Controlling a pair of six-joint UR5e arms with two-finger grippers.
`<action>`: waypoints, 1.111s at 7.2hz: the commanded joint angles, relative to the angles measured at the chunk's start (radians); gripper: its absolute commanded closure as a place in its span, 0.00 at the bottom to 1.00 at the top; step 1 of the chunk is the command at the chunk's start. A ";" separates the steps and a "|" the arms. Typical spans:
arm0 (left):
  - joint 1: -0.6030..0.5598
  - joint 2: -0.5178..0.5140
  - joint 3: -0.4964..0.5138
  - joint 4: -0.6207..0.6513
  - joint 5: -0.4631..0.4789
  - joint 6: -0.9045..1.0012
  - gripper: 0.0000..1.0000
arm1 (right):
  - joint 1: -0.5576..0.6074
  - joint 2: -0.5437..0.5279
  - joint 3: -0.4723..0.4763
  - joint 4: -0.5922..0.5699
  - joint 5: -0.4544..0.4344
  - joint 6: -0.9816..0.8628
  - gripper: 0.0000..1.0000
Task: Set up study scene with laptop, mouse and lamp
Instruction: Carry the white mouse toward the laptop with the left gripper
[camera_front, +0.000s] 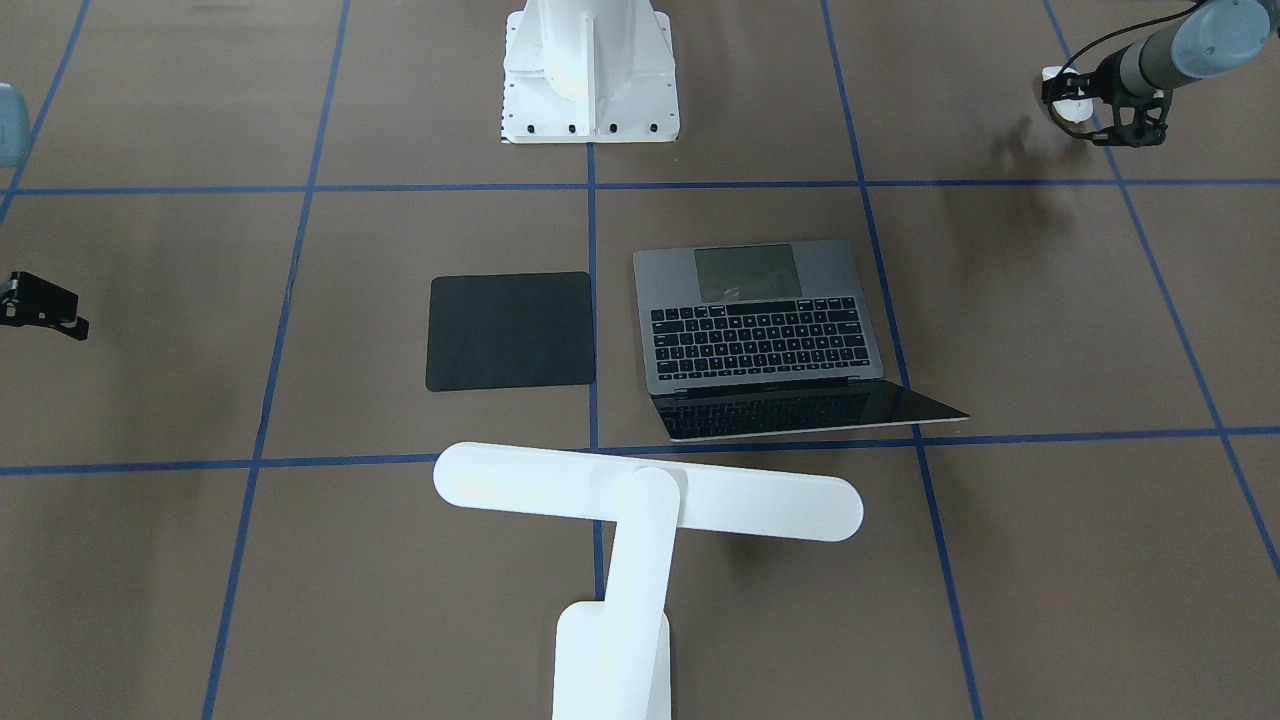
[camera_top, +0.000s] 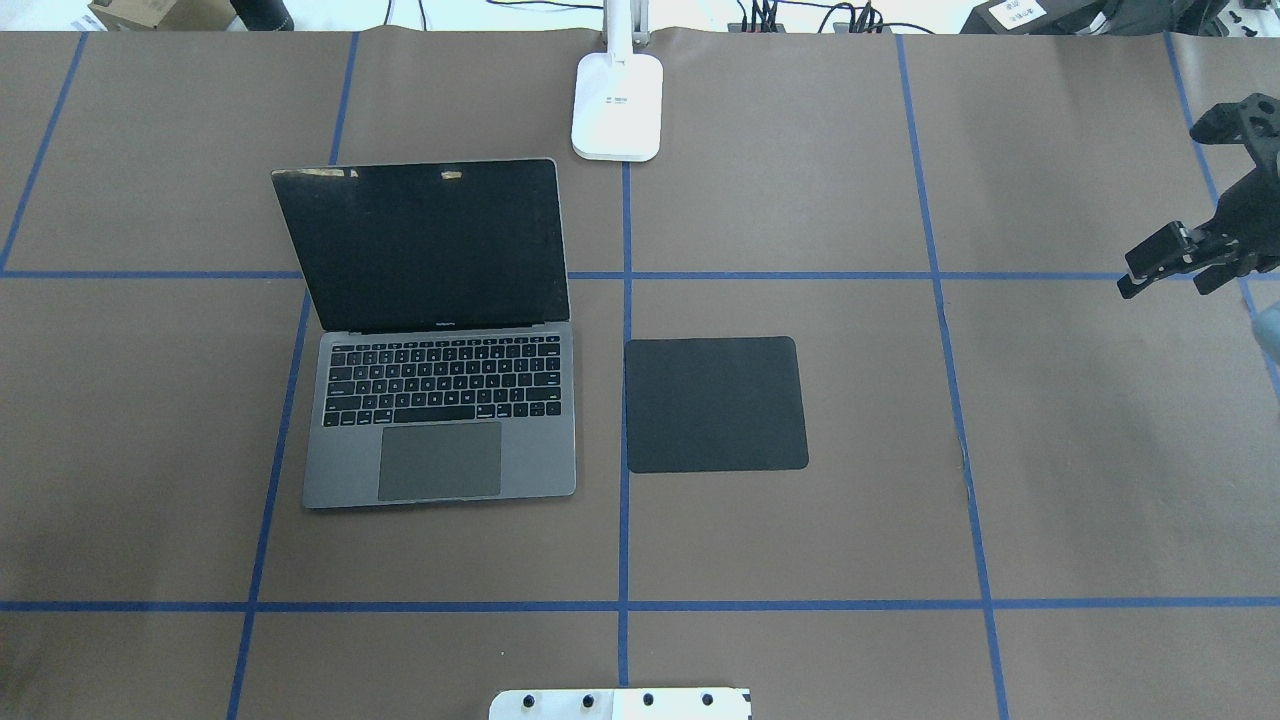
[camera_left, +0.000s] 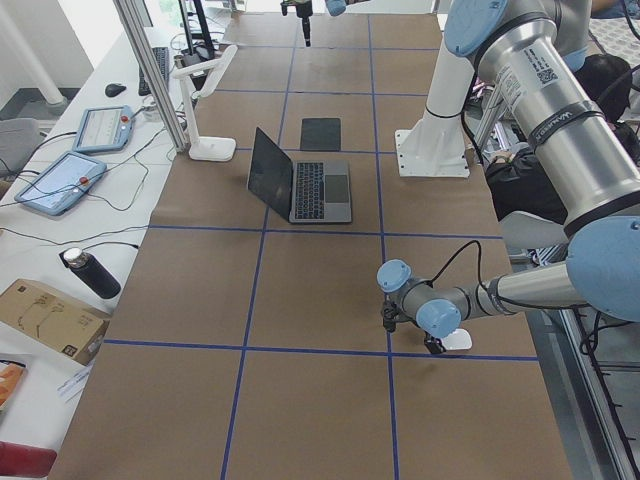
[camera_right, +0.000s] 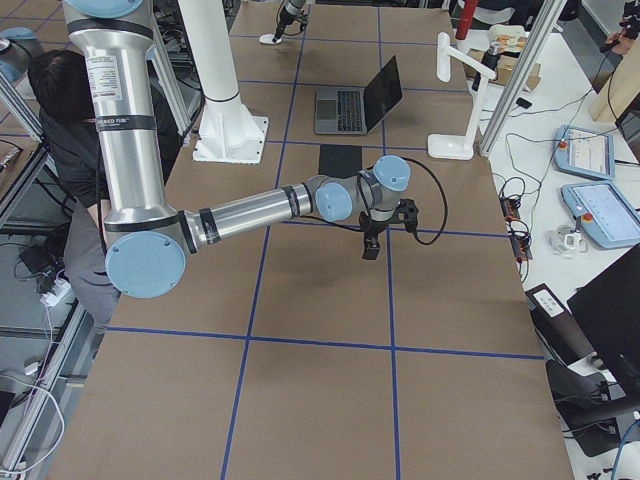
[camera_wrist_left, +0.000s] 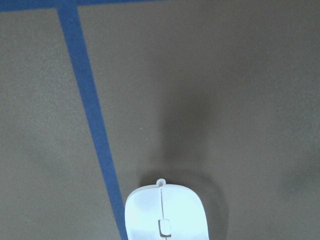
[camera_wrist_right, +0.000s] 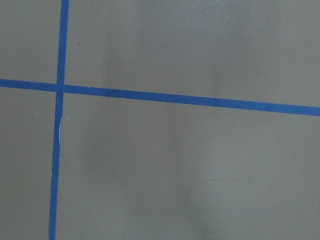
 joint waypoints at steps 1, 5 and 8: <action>0.012 -0.012 0.021 -0.002 0.000 0.000 0.00 | 0.002 0.000 0.004 0.000 0.000 -0.002 0.01; 0.028 -0.012 0.020 -0.005 -0.012 0.000 0.00 | 0.003 -0.002 0.008 0.001 0.000 0.000 0.01; 0.035 -0.003 0.021 -0.005 -0.028 0.000 0.27 | 0.002 -0.017 0.027 0.000 0.002 0.000 0.01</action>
